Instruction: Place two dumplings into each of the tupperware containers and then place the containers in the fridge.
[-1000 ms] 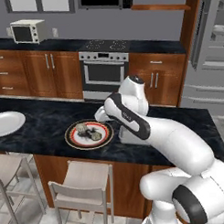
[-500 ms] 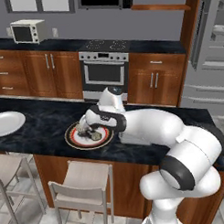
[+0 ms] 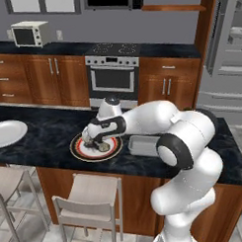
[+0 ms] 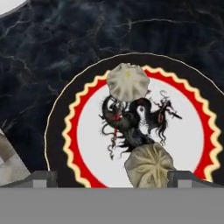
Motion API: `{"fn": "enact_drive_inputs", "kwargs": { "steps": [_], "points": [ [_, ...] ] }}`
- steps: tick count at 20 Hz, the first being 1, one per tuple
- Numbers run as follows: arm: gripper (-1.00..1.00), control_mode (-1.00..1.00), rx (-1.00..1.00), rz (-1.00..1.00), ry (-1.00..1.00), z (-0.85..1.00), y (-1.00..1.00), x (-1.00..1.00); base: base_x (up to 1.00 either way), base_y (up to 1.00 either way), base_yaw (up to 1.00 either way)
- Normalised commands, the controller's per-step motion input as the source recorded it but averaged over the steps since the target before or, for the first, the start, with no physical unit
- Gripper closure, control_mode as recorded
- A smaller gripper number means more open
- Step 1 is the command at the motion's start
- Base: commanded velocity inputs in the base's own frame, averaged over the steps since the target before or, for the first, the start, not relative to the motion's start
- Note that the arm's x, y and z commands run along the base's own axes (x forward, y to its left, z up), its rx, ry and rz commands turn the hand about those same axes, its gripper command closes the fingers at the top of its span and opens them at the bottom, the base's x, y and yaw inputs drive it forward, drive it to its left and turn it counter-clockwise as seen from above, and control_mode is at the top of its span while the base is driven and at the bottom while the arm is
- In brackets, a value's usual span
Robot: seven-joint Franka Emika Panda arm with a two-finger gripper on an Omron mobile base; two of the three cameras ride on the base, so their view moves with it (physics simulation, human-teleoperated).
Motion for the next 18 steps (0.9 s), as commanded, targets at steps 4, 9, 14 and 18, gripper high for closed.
{"fn": "enact_drive_inputs", "kwargs": {
  "steps": [4, 9, 14, 18],
  "points": [
    [-1.00, -1.00, -0.04, 0.09, 0.00, -0.18, 0.22, 0.56, 0.00, 0.00, 0.00],
    [-1.00, -1.00, -0.04, 0.10, 0.00, -0.39, 0.07, 0.66, 0.00, 0.00, 0.00],
    [-1.00, -1.00, -0.05, 0.09, 0.00, -0.43, 0.15, 0.53, 0.00, 0.00, 0.00],
    [-1.00, -1.00, -0.06, 0.07, 0.00, -0.45, 0.13, 0.46, 0.00, 0.00, 0.00]
  ]
}}
